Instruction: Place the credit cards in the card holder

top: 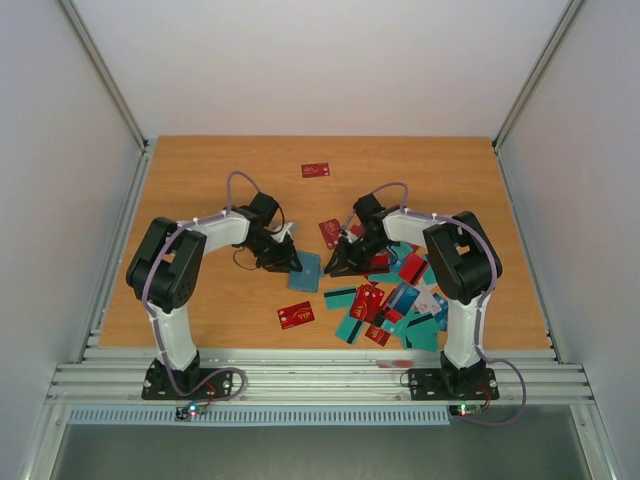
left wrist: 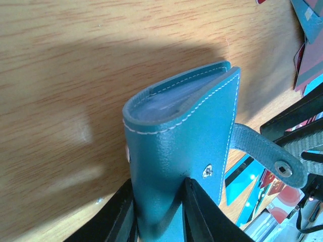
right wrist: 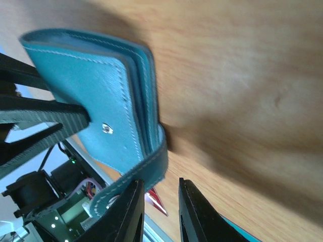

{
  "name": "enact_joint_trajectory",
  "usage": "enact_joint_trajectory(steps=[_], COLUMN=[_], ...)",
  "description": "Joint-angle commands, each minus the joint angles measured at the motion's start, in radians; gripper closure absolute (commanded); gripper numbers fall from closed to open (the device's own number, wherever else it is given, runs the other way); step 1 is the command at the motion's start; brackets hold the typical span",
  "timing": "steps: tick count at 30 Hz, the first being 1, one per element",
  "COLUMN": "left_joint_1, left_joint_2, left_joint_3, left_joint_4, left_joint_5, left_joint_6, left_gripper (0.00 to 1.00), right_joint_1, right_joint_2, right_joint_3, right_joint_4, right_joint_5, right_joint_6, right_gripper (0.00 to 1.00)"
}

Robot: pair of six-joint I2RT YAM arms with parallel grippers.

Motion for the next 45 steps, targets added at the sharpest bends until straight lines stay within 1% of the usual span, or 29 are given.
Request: enact_joint_trajectory(steps=[1,14,22,25,26,29,31,36,45], left_joint_1=[-0.001,-0.001,-0.001,-0.001,-0.001,-0.001,-0.001,-0.001,-0.001], left_joint_2=[0.038,0.05,0.061,0.064,0.066,0.068,0.069,0.071,0.067], left_joint_3=[0.017,0.031,0.036,0.036,0.034,0.034,0.034,0.035,0.03], left_joint_4=[-0.034,-0.017,-0.016,-0.014,-0.012,-0.01,-0.008,-0.005,-0.014], left_joint_5=[-0.051,-0.039,-0.03,-0.024,-0.023,-0.022,-0.022,-0.023,-0.026], left_joint_6=[0.016,-0.009,-0.014,-0.017,-0.018,-0.02,-0.022,-0.026,-0.023], left_gripper=[0.76,0.76,0.76,0.76,0.76,0.76,0.76,0.76,0.76], right_joint_1=[0.003,0.051,0.058,0.062,0.064,0.072,0.074,0.085,0.101], right_joint_2=[0.023,0.082,0.079,0.066,0.06,0.036,0.021,0.004,-0.026], right_joint_3=[0.053,0.095,0.07,0.068,0.07,0.094,0.089,0.061,0.059], right_joint_4=[0.034,0.054,0.177,0.165,0.148,0.029,0.003,0.002,-0.002], right_joint_5=[-0.04,-0.072,-0.099,-0.096,-0.092,-0.027,0.0,0.02,0.029], right_joint_6=[0.0,0.024,0.123,0.101,0.072,-0.017,-0.066,-0.075,-0.073], right_gripper=[0.79,0.79,0.8,0.8,0.79,0.79,0.79,0.79,0.79])
